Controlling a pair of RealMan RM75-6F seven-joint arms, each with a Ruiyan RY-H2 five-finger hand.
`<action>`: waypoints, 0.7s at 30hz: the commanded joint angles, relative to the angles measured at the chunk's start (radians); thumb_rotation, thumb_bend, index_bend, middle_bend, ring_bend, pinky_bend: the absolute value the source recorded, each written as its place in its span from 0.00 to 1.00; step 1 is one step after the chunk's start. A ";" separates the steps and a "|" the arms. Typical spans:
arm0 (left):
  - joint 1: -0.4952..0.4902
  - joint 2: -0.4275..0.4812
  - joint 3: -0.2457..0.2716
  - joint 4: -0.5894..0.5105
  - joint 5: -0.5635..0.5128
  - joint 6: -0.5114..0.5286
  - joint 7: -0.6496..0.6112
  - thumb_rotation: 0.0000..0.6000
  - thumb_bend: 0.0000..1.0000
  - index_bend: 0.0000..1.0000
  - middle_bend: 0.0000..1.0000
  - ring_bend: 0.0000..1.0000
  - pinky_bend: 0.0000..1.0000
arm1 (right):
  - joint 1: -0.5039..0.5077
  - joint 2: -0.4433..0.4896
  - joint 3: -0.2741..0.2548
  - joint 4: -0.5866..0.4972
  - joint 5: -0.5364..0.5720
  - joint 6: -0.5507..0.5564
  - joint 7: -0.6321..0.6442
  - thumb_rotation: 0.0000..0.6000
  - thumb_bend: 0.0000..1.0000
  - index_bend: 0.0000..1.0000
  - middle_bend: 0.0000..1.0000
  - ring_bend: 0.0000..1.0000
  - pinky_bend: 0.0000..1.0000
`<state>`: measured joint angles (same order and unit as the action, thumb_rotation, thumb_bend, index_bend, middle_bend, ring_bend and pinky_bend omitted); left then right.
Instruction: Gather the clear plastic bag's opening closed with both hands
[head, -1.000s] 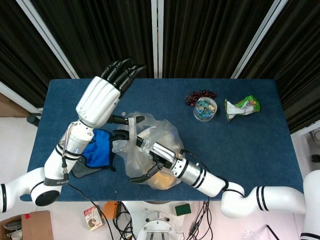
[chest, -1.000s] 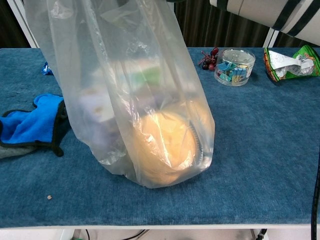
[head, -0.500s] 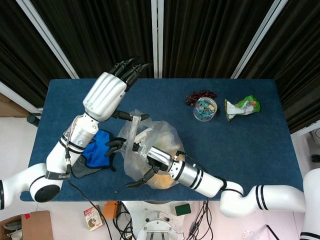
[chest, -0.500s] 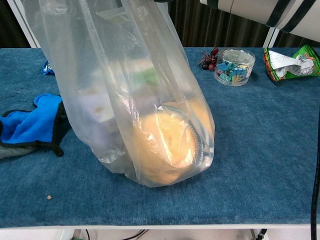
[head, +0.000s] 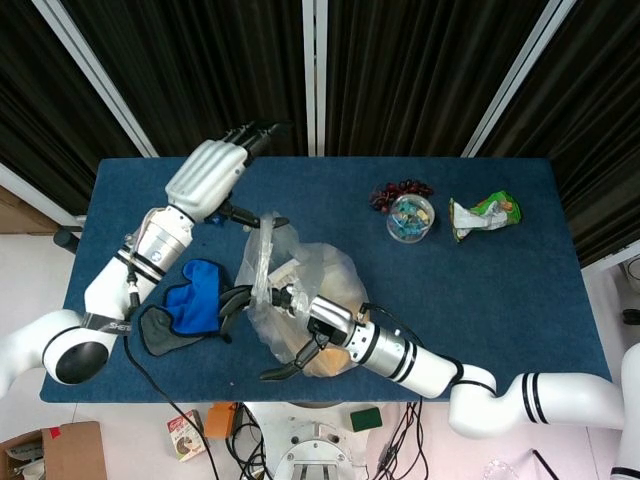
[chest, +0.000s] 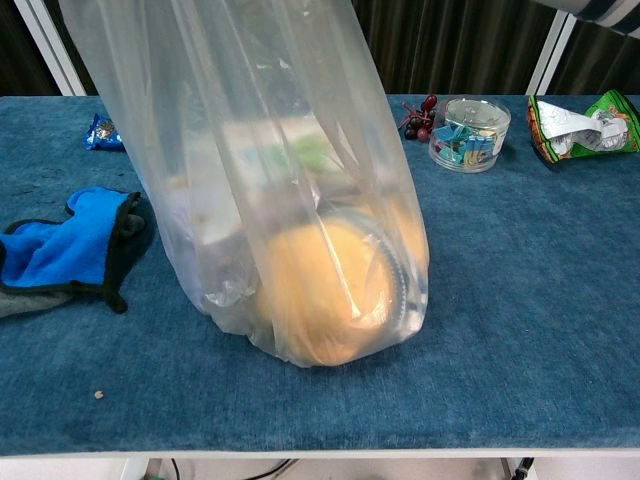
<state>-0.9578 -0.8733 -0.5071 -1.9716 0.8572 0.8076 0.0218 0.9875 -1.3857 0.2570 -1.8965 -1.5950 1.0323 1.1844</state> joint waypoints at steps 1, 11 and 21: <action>-0.008 0.010 0.008 0.016 -0.015 -0.031 -0.030 0.70 0.03 0.05 0.15 0.06 0.13 | -0.001 0.004 -0.001 -0.006 0.006 0.000 0.020 0.95 0.13 0.36 0.39 0.18 0.16; -0.008 0.002 0.048 0.058 0.010 -0.057 -0.062 0.70 0.03 0.05 0.15 0.06 0.13 | -0.004 0.035 0.006 -0.026 0.011 0.005 0.094 0.95 0.14 0.43 0.44 0.24 0.23; 0.046 -0.005 0.091 0.106 0.068 -0.087 -0.162 0.70 0.03 0.05 0.15 0.06 0.14 | -0.020 0.080 0.058 -0.057 0.062 0.036 0.127 0.95 0.15 0.43 0.45 0.25 0.26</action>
<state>-0.9257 -0.8776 -0.4221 -1.8727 0.9096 0.7248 -0.1186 0.9704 -1.3096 0.3094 -1.9507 -1.5414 1.0633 1.3112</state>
